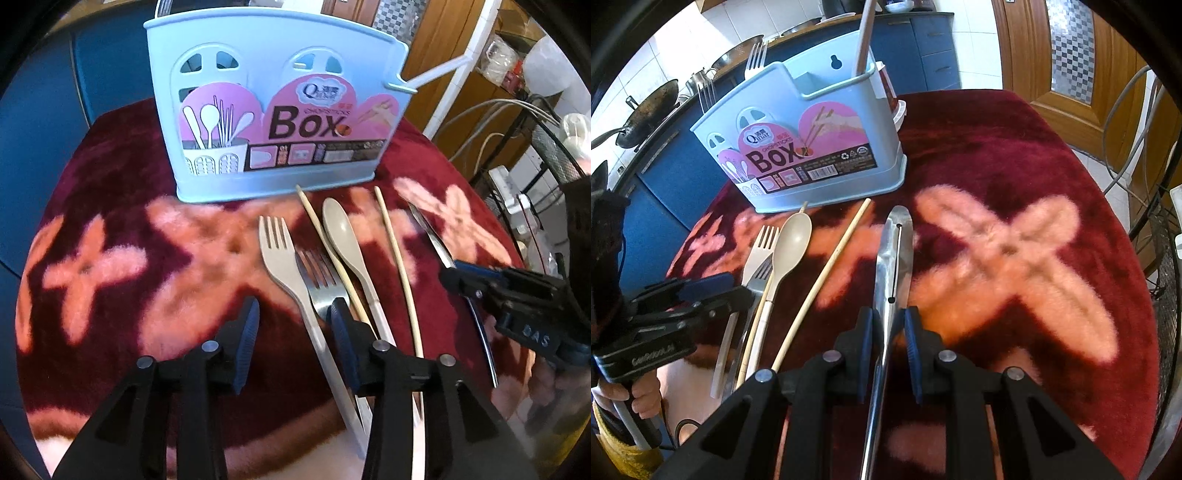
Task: Organize utensils
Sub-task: 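Close the left tool on the beige plastic fork while the right tool grips the steel butter knife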
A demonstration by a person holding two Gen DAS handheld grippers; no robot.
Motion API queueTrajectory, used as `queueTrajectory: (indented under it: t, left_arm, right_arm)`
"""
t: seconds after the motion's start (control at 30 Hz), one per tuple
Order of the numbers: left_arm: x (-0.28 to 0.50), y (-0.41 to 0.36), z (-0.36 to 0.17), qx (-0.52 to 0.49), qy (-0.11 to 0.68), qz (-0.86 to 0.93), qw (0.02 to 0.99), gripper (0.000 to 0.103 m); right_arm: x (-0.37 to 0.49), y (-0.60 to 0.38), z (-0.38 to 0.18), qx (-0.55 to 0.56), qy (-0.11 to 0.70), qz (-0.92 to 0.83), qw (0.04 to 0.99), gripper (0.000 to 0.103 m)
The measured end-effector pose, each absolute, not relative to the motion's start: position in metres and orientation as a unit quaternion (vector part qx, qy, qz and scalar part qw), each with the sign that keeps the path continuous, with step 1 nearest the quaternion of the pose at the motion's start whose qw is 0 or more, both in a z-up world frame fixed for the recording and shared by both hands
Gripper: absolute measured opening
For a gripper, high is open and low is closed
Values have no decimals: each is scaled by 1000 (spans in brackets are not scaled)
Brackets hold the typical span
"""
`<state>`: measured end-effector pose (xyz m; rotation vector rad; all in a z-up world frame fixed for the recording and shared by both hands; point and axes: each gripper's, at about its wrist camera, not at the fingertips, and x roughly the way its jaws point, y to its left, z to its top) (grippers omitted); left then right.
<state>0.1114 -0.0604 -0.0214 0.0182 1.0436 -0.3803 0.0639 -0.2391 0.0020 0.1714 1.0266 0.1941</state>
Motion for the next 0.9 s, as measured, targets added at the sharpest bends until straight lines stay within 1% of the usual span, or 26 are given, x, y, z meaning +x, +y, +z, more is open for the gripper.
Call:
queueTrajectory:
  t: [0.13, 0.2, 0.27, 0.37, 0.47, 0.53, 0.6, 0.7, 0.9]
  left_arm:
    - [123, -59, -21, 12, 486, -152, 861, 45]
    - [131, -55, -24, -3, 492, -159, 856, 45]
    - [137, -53, -27, -18, 495, -166, 853, 42]
    - [145, -55, -29, -32, 496, -178, 850, 26]
    - [148, -60, -29, -29, 491, -184, 851, 15]
    - [149, -61, -28, -33, 486, -192, 852, 9]
    - [149, -59, -26, -42, 482, -201, 852, 5]
    - [148, -59, -24, -41, 484, -207, 849, 4]
    - [153, -72, -27, -9, 500, -216, 839, 4]
  right_arm:
    - [64, -239, 2, 81, 489, 94, 863, 20]
    - [64, -239, 2, 81, 490, 95, 863, 20]
    - [66, -239, 2, 82, 491, 97, 862, 20]
    - [69, -239, 2, 83, 493, 98, 860, 20]
    - [74, -238, 3, 80, 498, 98, 858, 21]
    - [79, -236, 4, 77, 502, 99, 856, 21]
    - [84, -235, 4, 76, 506, 100, 853, 23]
    - [93, -234, 4, 79, 514, 101, 848, 26]
    - [115, -229, 1, 68, 532, 101, 838, 29]
